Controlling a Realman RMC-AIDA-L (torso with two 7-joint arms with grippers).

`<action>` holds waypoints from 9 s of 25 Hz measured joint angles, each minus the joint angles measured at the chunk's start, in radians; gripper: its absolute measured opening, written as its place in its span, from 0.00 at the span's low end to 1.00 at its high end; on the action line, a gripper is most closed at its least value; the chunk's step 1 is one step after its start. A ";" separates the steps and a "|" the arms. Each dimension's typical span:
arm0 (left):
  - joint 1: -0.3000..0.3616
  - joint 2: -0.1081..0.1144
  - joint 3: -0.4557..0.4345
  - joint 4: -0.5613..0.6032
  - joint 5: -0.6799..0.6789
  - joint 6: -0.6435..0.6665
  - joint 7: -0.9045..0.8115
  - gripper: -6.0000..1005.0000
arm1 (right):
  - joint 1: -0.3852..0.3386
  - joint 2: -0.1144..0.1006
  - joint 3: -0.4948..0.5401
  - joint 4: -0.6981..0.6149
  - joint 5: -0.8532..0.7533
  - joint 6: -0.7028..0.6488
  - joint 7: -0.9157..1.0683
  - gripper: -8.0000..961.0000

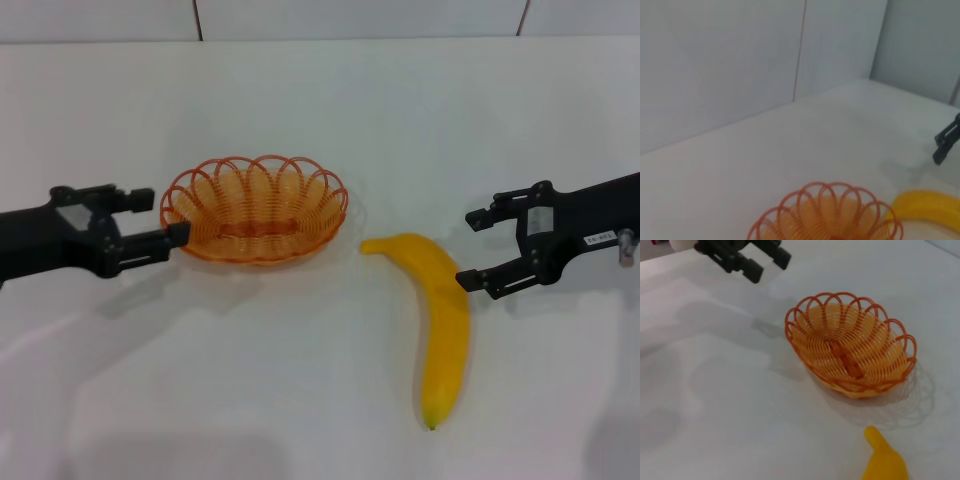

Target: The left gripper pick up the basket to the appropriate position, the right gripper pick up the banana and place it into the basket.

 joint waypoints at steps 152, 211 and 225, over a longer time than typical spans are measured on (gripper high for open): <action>0.012 0.003 -0.137 0.045 0.026 0.288 0.092 0.68 | 0.349 0.031 -0.994 -0.138 0.073 0.749 0.588 0.55; -0.016 0.003 -0.144 0.005 0.027 0.288 0.095 0.67 | 0.030 0.019 -0.531 -0.387 0.294 0.350 0.277 0.90; -0.022 0.002 -0.148 -0.023 -0.018 0.290 0.149 0.67 | -0.012 0.013 -0.165 -0.116 0.400 0.068 0.010 0.90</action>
